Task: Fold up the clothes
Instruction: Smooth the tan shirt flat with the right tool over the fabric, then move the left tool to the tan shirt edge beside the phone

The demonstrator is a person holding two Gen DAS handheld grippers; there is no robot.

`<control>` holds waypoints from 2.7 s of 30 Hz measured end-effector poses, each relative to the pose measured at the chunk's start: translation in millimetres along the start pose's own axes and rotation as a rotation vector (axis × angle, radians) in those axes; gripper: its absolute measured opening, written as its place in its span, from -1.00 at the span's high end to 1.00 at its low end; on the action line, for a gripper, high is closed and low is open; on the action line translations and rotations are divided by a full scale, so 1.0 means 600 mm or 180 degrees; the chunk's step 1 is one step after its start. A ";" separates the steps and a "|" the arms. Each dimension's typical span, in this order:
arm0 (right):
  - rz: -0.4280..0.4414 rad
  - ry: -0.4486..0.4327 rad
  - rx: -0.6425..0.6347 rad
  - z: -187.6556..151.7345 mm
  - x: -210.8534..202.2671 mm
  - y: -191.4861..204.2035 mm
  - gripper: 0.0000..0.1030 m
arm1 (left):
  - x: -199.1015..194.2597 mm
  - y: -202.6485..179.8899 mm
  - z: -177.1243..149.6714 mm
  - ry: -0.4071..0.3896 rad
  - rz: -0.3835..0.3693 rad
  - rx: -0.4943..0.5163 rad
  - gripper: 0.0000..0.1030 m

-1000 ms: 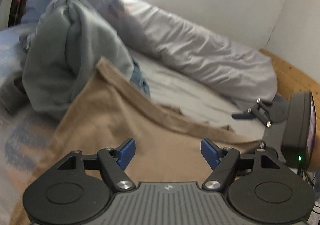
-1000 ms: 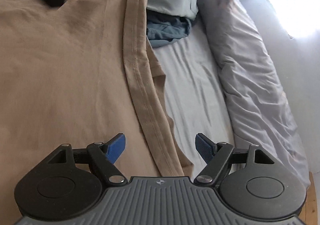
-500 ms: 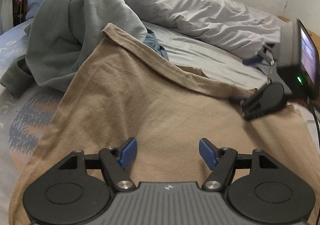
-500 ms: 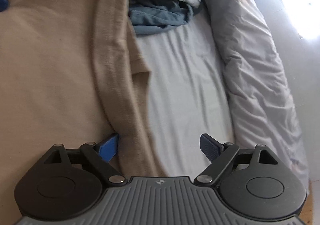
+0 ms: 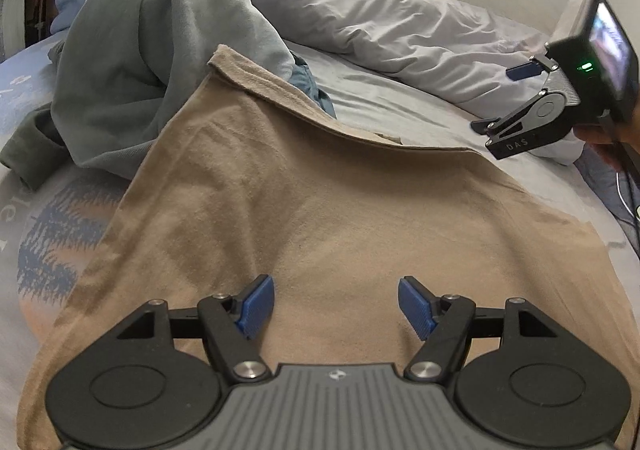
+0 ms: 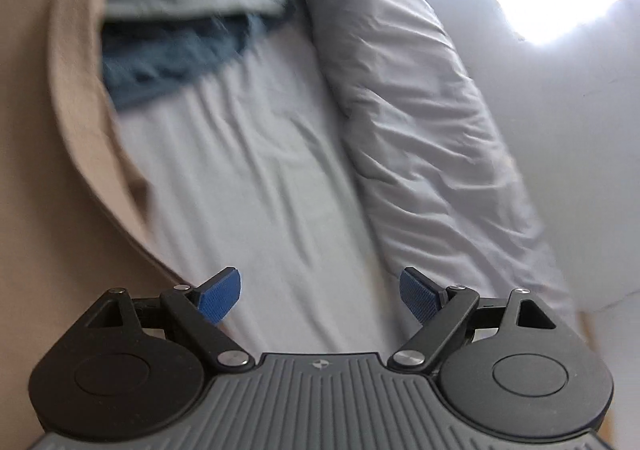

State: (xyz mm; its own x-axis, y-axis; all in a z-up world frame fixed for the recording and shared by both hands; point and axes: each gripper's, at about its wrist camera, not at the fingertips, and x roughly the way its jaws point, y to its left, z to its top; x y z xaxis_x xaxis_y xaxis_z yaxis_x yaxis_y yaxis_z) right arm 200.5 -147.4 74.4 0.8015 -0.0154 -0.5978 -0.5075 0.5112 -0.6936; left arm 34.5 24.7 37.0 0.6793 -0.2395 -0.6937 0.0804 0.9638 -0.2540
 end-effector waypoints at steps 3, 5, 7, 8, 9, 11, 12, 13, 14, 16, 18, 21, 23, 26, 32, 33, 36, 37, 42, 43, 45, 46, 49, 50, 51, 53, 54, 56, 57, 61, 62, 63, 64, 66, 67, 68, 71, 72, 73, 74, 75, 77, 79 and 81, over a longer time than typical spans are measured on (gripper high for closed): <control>0.0598 -0.0289 0.0147 0.020 -0.039 0.017 -0.69 | -0.002 0.002 0.001 0.0003 -0.0013 -0.0024 -0.32; 0.0861 -0.0367 0.0003 0.037 -0.054 0.047 -0.69 | -0.004 0.003 0.001 0.0009 -0.0022 -0.0034 -0.32; 0.0938 -0.0363 -0.0226 0.056 -0.051 0.083 -0.69 | -0.007 0.004 0.002 0.0018 -0.0033 -0.0046 -0.32; 0.0957 -0.0359 -0.0301 0.063 -0.047 0.099 -0.69 | -0.008 0.006 0.002 0.0023 -0.0043 -0.0059 -0.32; 0.0958 -0.0353 -0.0337 0.069 -0.040 0.112 -0.69 | -0.010 0.008 0.003 0.0028 -0.0057 -0.0080 -0.32; 0.0947 -0.0339 -0.0400 0.082 -0.027 0.135 -0.69 | -0.013 0.013 0.003 0.0032 -0.0078 -0.0103 -0.32; 0.0912 -0.0335 -0.0419 0.087 -0.020 0.141 -0.69 | -0.014 0.016 0.002 0.0033 -0.0084 -0.0109 -0.32; 0.0862 -0.0332 -0.0440 0.093 -0.012 0.146 -0.69 | -0.015 0.018 0.002 0.0033 -0.0090 -0.0110 -0.32; 0.0802 -0.0328 -0.0458 0.098 -0.004 0.149 -0.69 | -0.015 0.020 0.001 0.0033 -0.0094 -0.0107 -0.32; 0.0647 -0.0341 -0.0430 0.110 0.007 0.144 -0.69 | -0.016 0.024 0.002 0.0039 -0.0118 -0.0116 -0.32; 0.0427 -0.0385 -0.0339 0.122 0.015 0.131 -0.69 | -0.017 0.028 0.002 0.0051 -0.0146 -0.0121 -0.33; 0.0088 -0.0505 -0.0030 0.137 0.012 0.102 -0.69 | -0.020 0.035 0.005 0.0071 -0.0185 -0.0138 -0.32; -0.0160 -0.0569 0.0103 0.144 0.007 0.091 -0.69 | -0.024 0.043 0.007 0.0072 -0.0205 -0.0181 -0.32; -0.0268 -0.0576 0.0232 0.153 -0.001 0.084 -0.69 | -0.029 0.053 0.010 0.0084 -0.0224 -0.0232 -0.32; -0.0243 -0.0597 0.0435 0.159 -0.054 0.083 -0.69 | -0.045 0.061 0.014 0.0005 -0.0275 -0.0235 -0.32; -0.0272 -0.0623 0.0517 0.152 -0.078 0.076 -0.69 | -0.048 0.063 0.015 -0.0011 -0.0294 -0.0230 -0.32; -0.0462 -0.0714 0.0915 0.114 -0.160 0.046 -0.69 | -0.061 0.070 0.016 -0.0066 -0.0431 -0.0221 -0.32; -0.0523 -0.0737 0.1064 0.090 -0.193 0.040 -0.70 | -0.066 0.073 0.018 -0.0087 -0.0489 -0.0238 -0.32; -0.0782 -0.0686 0.1559 -0.024 -0.334 0.053 -0.72 | -0.088 0.078 0.018 -0.0219 -0.0708 -0.0266 -0.34; -0.0815 -0.0680 0.1651 -0.044 -0.360 0.057 -0.72 | -0.092 0.077 0.016 -0.0240 -0.0735 -0.0256 -0.34; -0.0903 -0.0660 0.1873 -0.086 -0.412 0.077 -0.72 | -0.100 0.077 0.012 -0.0280 -0.0775 -0.0242 -0.34; -0.0936 -0.0651 0.2013 -0.106 -0.434 0.087 -0.72 | -0.105 0.077 0.009 -0.0299 -0.0795 -0.0232 -0.34; -0.0950 -0.0601 0.2504 -0.162 -0.484 0.122 -0.72 | -0.121 0.080 -0.004 -0.0347 -0.0858 -0.0228 -0.34; -0.0952 -0.0587 0.2623 -0.176 -0.495 0.134 -0.72 | -0.128 0.083 -0.009 -0.0362 -0.0869 -0.0241 -0.34; -0.0934 -0.0592 0.2701 -0.186 -0.502 0.146 -0.72 | -0.135 0.087 -0.015 -0.0391 -0.0878 -0.0244 -0.34; -0.0917 -0.0672 0.2831 -0.201 -0.518 0.172 -0.72 | -0.152 0.094 -0.027 -0.0458 -0.0887 -0.0236 -0.34; -0.0905 -0.0731 0.2905 -0.206 -0.524 0.186 -0.72 | -0.162 0.098 -0.033 -0.0483 -0.0876 -0.0231 -0.34; -0.0884 -0.0889 0.3049 -0.212 -0.533 0.212 -0.72 | -0.185 0.109 -0.053 -0.0523 -0.0862 -0.0270 -0.35; -0.0873 -0.0971 0.3092 -0.213 -0.536 0.225 -0.72 | -0.198 0.114 -0.064 -0.0535 -0.0860 -0.0303 -0.36; -0.0726 -0.1260 0.3206 -0.207 -0.540 0.272 -0.72 | -0.246 0.135 -0.120 -0.0551 -0.0877 -0.0515 -0.39; -0.0692 -0.1268 0.3162 -0.202 -0.538 0.281 -0.72 | -0.254 0.139 -0.132 -0.0547 -0.0868 -0.0582 -0.39; -0.0658 -0.1275 0.3118 -0.197 -0.536 0.290 -0.72 | -0.261 0.145 -0.143 -0.0529 -0.0863 -0.0671 -0.39; -0.0617 -0.1289 0.3084 -0.192 -0.534 0.297 -0.72 | -0.265 0.151 -0.152 -0.0505 -0.0876 -0.0772 -0.39; -0.0525 -0.1339 0.3042 -0.183 -0.532 0.304 -0.72 | -0.272 0.167 -0.169 -0.0482 -0.0875 -0.1017 -0.39; -0.0484 -0.1378 0.3033 -0.179 -0.533 0.306 -0.72 | -0.274 0.176 -0.177 -0.0483 -0.0870 -0.1148 -0.39; -0.0443 -0.1417 0.3024 -0.176 -0.534 0.308 -0.72 | -0.273 0.186 -0.182 -0.0488 -0.0867 -0.1287 -0.39; -0.0332 -0.1470 0.3040 -0.167 -0.531 0.313 -0.72 | -0.257 0.223 -0.189 -0.0420 -0.0896 -0.1767 -0.39; -0.0280 -0.1473 0.3058 -0.165 -0.528 0.315 -0.72 | -0.249 0.235 -0.192 -0.0416 -0.0962 -0.1946 -0.38; -0.0227 -0.1475 0.3075 -0.163 -0.526 0.317 -0.72 | -0.241 0.246 -0.196 -0.0413 -0.1060 -0.2144 -0.35; -0.0175 -0.1478 0.3092 -0.162 -0.523 0.320 -0.72 | -0.234 0.255 -0.200 -0.0408 -0.1124 -0.2327 -0.35; -0.0128 -0.1482 0.3103 -0.159 -0.521 0.322 -0.72 | -0.229 0.260 -0.202 -0.0406 -0.1121 -0.2474 -0.35; -0.0054 -0.1496 0.3104 -0.153 -0.516 0.326 -0.72 | -0.223 0.263 -0.204 -0.0448 -0.1067 -0.2617 -0.35; -0.0010 -0.1510 0.3070 -0.147 -0.513 0.330 -0.72 | -0.220 0.265 -0.200 -0.0491 -0.0944 -0.2689 -0.35; 0.0026 -0.1523 0.3036 -0.142 -0.511 0.333 -0.72 | -0.217 0.270 -0.198 -0.0527 -0.0828 -0.2759 -0.35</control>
State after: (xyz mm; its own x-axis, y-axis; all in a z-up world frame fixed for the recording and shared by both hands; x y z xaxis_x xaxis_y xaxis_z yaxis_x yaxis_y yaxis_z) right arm -173.6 -113.6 84.6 0.9453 0.2241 -0.2372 -0.2222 0.9744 0.0351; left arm -127.4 198.0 6.0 0.8176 -0.3522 -0.4554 -0.2841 0.4412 -0.8513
